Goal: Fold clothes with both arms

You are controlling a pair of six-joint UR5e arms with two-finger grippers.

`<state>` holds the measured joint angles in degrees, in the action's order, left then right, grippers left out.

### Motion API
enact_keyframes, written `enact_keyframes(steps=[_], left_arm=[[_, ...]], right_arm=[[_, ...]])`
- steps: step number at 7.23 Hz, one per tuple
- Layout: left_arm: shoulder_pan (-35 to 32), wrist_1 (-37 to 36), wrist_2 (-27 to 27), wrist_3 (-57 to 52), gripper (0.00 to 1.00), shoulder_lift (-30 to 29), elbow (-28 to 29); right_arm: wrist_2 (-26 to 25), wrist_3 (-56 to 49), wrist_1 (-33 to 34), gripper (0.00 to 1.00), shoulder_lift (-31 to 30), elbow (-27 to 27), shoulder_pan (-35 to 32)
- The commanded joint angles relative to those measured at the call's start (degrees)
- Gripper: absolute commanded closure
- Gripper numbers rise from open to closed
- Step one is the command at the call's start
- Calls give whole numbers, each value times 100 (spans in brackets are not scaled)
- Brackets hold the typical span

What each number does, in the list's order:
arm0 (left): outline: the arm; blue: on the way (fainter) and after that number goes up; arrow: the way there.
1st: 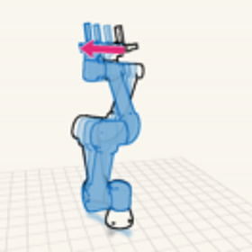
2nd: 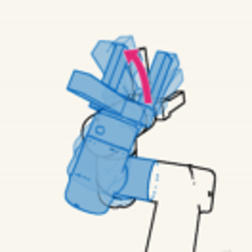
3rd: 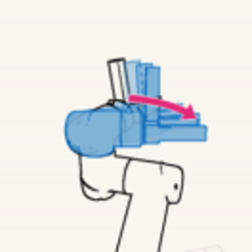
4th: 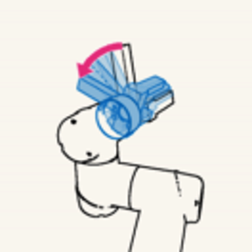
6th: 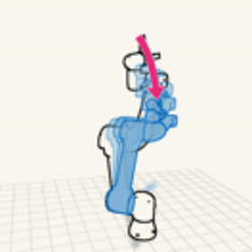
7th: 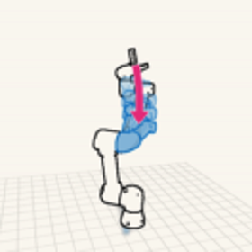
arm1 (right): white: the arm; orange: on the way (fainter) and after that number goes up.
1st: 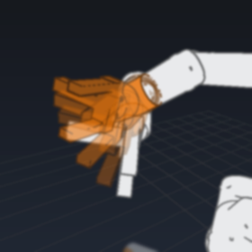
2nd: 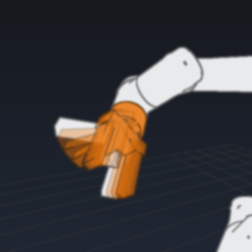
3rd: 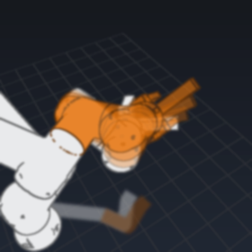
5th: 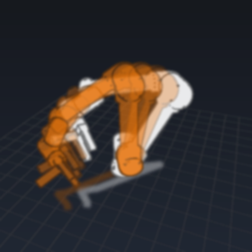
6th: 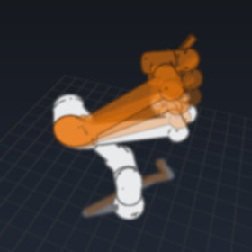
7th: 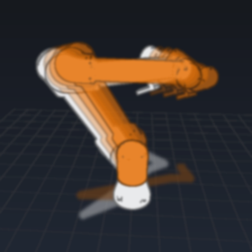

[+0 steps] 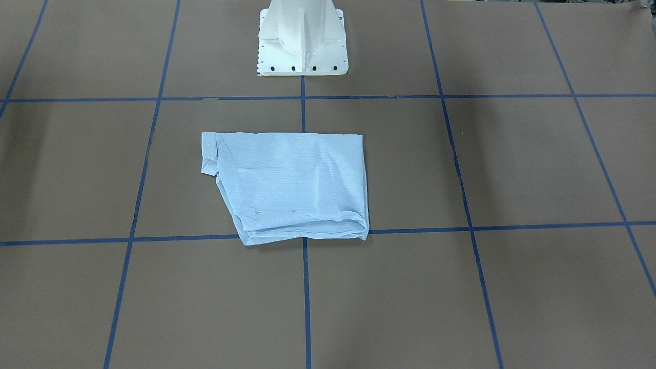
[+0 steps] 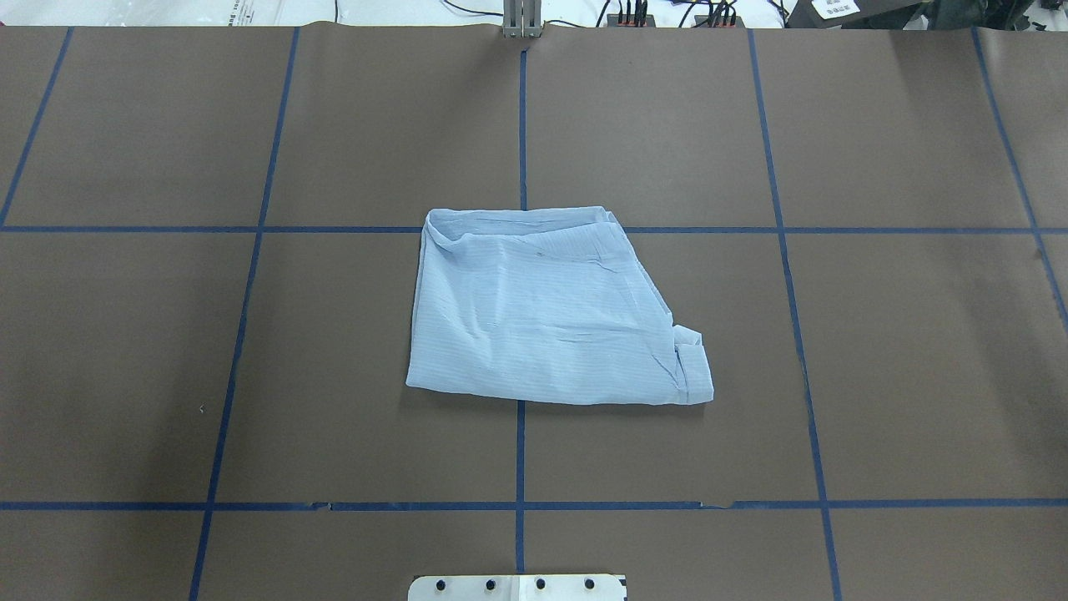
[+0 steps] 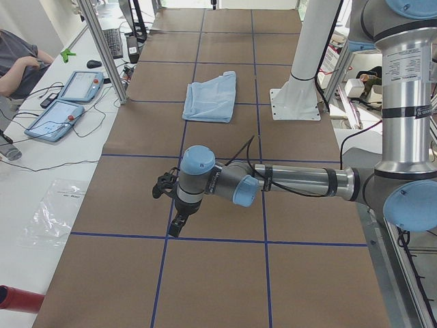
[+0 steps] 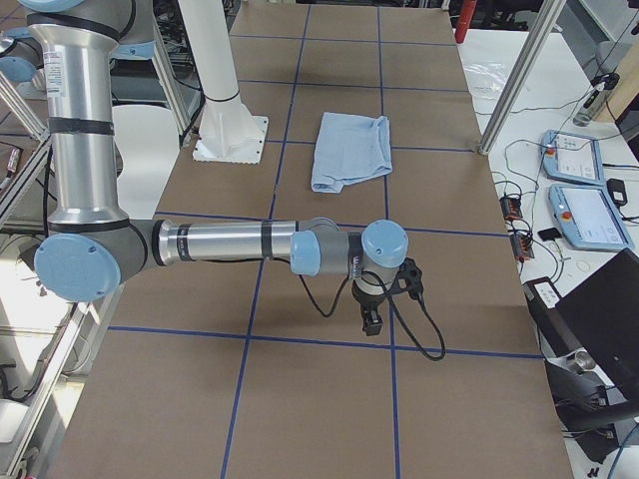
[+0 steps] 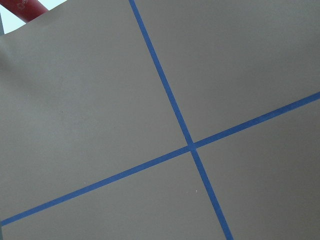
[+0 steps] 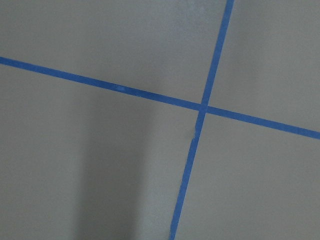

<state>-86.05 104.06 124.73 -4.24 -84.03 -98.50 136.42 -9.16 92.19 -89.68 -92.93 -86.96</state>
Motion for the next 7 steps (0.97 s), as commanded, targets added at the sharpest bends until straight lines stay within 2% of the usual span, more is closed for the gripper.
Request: enact_keyframes(steps=[1, 3, 7], left_arm=[[-35, -955, 671, -42, 0, 27, -160], [-394, -1176, 754, -77, 0, 36, -82], [-413, -1203, 763, -253, 0, 27, -99]], right_arm=[[69, 2, 0, 0, 29, 108, -5], [183, 124, 0, 0, 3, 108, -13], [262, 160, 9, 0, -128, 82, -381]])
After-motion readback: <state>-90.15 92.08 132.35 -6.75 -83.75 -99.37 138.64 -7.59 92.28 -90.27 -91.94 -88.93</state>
